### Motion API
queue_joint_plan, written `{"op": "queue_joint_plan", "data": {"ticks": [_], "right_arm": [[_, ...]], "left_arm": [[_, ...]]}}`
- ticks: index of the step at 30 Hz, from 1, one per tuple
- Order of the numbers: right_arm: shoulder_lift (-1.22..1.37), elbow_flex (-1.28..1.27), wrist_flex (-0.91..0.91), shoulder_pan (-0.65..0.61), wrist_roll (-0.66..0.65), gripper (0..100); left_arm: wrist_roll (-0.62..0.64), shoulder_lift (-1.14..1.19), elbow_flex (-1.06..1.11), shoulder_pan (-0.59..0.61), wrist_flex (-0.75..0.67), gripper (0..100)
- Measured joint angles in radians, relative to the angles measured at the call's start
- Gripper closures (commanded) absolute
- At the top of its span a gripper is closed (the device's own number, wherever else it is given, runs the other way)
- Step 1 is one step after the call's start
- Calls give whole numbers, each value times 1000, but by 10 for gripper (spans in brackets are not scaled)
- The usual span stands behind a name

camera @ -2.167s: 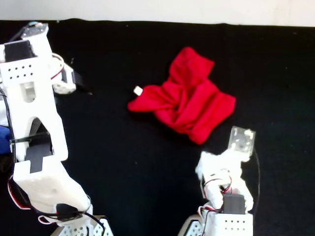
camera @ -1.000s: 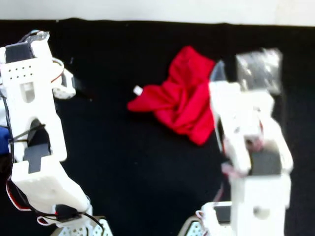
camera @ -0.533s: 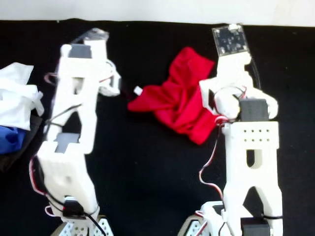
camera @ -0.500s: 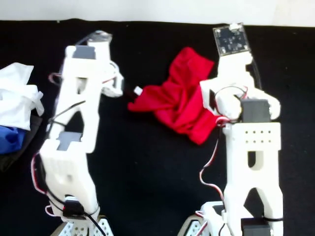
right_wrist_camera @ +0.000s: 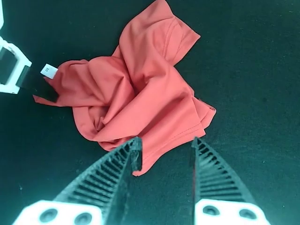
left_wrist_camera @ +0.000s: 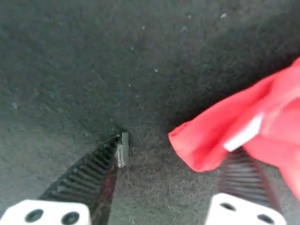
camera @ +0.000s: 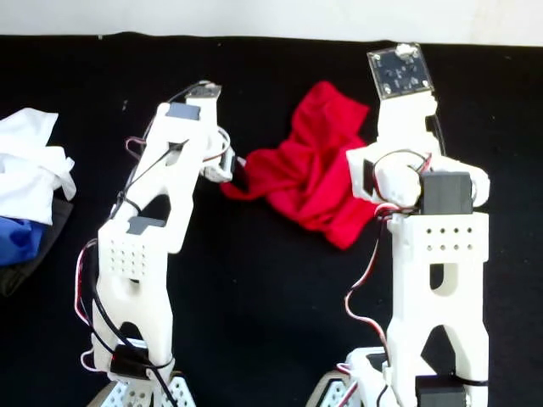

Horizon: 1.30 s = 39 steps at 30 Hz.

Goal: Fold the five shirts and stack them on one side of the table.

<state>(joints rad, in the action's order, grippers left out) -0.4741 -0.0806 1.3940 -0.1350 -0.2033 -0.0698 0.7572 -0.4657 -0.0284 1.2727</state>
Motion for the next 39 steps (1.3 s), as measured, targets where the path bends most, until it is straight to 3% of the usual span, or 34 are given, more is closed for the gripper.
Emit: {"op": "queue_joint_plan", "data": {"ticks": [2, 10, 14, 23, 27, 31, 39], "right_arm": [[0, 0, 0, 0, 0, 828], [0, 0, 14, 43, 0, 828], [2, 0, 14, 103, 0, 828], [106, 0, -72, 135, 0, 824], [264, 69, -117, 80, 9, 793], [474, 270, -124, 2, 104, 663], [987, 684, -127, -149, 233, 689]], "left_arm": [[0, 5, 0, -6, -11, 976], [2, 5, -2, -38, -23, 992], [2, 5, -51, -21, 49, 992], [-2, -114, -325, 203, 373, 992], [-29, -157, -365, 311, 463, 992], [-71, -207, -279, 414, 479, 992], [-226, -347, 137, 520, 482, 992]]}}
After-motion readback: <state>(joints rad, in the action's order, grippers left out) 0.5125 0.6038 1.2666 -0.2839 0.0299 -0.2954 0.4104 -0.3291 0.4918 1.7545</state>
